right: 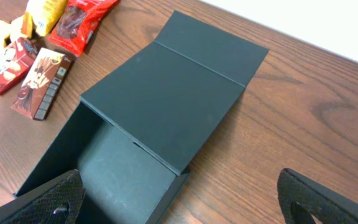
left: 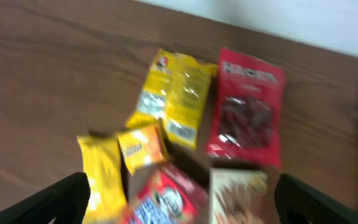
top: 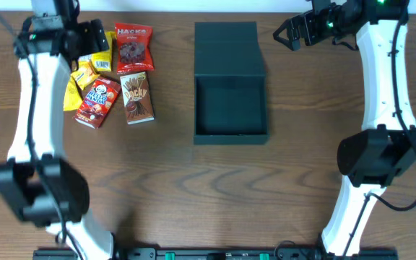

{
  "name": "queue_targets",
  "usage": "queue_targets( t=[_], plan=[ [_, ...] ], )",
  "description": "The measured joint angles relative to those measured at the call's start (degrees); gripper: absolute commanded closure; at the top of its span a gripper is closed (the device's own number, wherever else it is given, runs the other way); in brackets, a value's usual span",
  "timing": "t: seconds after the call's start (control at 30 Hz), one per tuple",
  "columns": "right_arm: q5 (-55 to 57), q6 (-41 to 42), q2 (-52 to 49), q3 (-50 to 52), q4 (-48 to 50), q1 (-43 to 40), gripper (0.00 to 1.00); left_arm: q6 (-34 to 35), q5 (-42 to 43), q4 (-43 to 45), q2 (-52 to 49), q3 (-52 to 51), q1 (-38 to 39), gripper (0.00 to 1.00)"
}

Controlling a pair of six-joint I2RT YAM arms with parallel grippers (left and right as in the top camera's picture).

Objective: Pack container
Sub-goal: 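Reach the left gripper to the yellow Hacks bag and grasp it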

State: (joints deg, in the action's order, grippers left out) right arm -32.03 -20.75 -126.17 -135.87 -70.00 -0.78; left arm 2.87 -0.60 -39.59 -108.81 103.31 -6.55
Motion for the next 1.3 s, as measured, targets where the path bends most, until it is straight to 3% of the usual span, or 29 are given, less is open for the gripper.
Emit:
queue_targets(
  t=[0.43,0.73,0.9,1.23,1.3],
  plan=[
    [-0.11,0.02,0.0,-0.02,-0.5,0.02,0.01,-5.79,-6.1,21.44,-19.52,1.7,0.0,0.02],
    [1.44,0.37,0.0,0.0,-1.07,0.02,0.01,-6.14,-6.27,26.91,-27.85,1.7,0.0,0.0],
    [2.12,0.55,0.0,0.0,-1.22,0.02,0.01,-6.21,-6.29,28.22,-29.42,1.73,0.0,0.18],
    [2.29,1.66,0.0,0.0,-1.27,0.02,0.01,-6.73,-6.54,28.74,-29.75,2.08,0.0,0.69],
    [2.29,1.75,0.0,0.0,-1.27,0.02,0.01,-6.56,-6.73,28.76,-29.75,2.47,0.0,0.74]
  ],
)
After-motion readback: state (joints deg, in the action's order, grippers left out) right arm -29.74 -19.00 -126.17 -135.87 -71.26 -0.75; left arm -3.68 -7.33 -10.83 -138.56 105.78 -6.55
